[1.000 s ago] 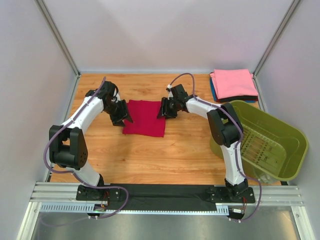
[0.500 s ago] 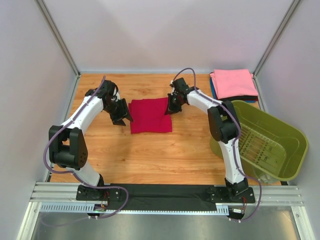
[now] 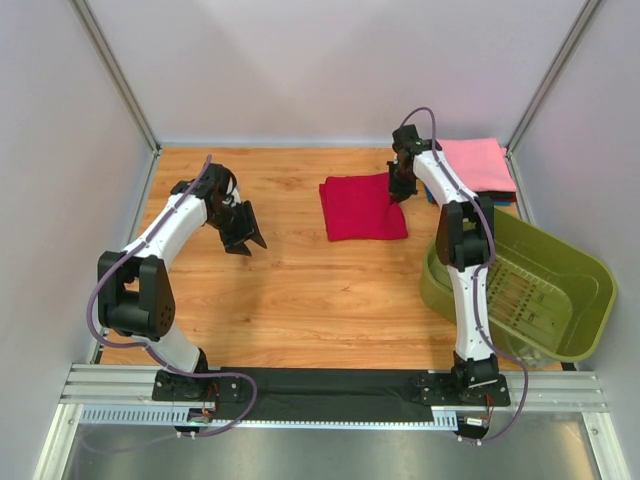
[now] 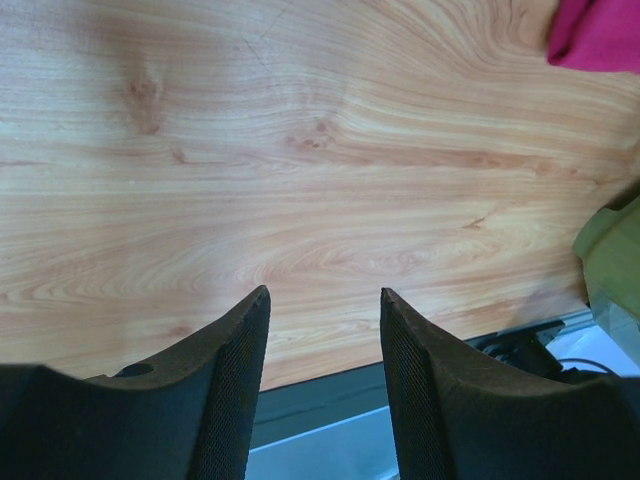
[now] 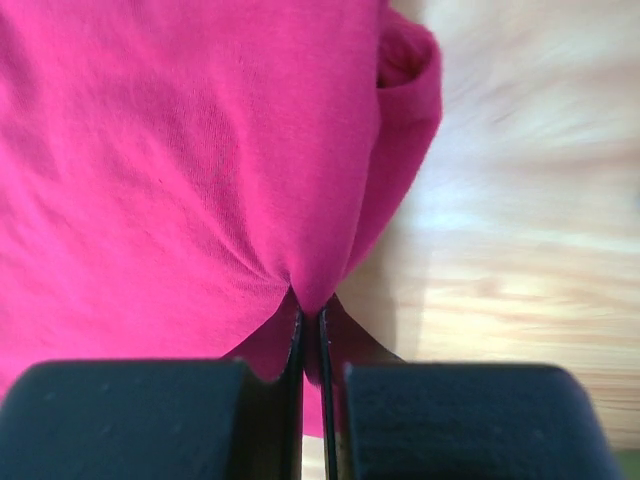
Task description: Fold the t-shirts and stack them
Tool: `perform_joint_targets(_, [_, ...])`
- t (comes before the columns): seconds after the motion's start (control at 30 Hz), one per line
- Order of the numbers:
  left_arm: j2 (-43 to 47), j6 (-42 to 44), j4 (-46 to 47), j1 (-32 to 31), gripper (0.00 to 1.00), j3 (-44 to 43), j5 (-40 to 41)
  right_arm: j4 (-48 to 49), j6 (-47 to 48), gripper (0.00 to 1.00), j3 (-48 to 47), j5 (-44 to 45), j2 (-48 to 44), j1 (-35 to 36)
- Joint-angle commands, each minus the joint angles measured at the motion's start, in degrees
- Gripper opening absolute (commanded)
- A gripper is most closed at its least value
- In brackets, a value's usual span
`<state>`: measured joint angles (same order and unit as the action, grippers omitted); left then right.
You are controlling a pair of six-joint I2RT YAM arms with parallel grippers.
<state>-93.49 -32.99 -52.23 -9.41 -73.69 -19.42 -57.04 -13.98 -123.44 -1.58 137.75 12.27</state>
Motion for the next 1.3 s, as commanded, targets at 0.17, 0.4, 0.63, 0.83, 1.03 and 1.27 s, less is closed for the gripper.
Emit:
perform_joint_targets(0.17, [0.34, -1.02, 0.46, -0.96, 0.55, -0.14, -1.32, -3.09, 10.63, 0.0, -14.46, 12.12, 3.05, -2.95])
perform_joint_targets(0.4, [-3.71, -0.49, -0.77, -1.84, 0.55, -3.56, -1.94, -1.77, 13.1, 0.0, -16.31, 12.31, 1.56, -5.24])
perform_joint_targets(0.63, [-6.17, 1.08, -2.43, -2.02, 0.55, -5.67, -2.29, -6.75, 12.58, 0.0, -22.71, 11.63, 0.68, -5.94])
perform_joint_targets(0.83, [-5.47, 2.32, -4.37, -2.54, 0.55, -4.8, -2.46, -6.98, 6.68, 0.0, -29.24, 10.62, -3.26, -13.92])
perform_joint_targets(1.03, [-7.84, 4.69, -8.5, -2.46, 0.55, -8.73, 0.07, 2.35, 4.75, 0.36, -31.16, 10.63, 2.85, -23.25])
perform_joint_targets(1.27, [-12.76, 5.66, -11.58, -2.46, 0.56, -15.16, 3.07, 8.87, 3.87, 0.54, -25.54, 12.3, 4.1, -26.77])
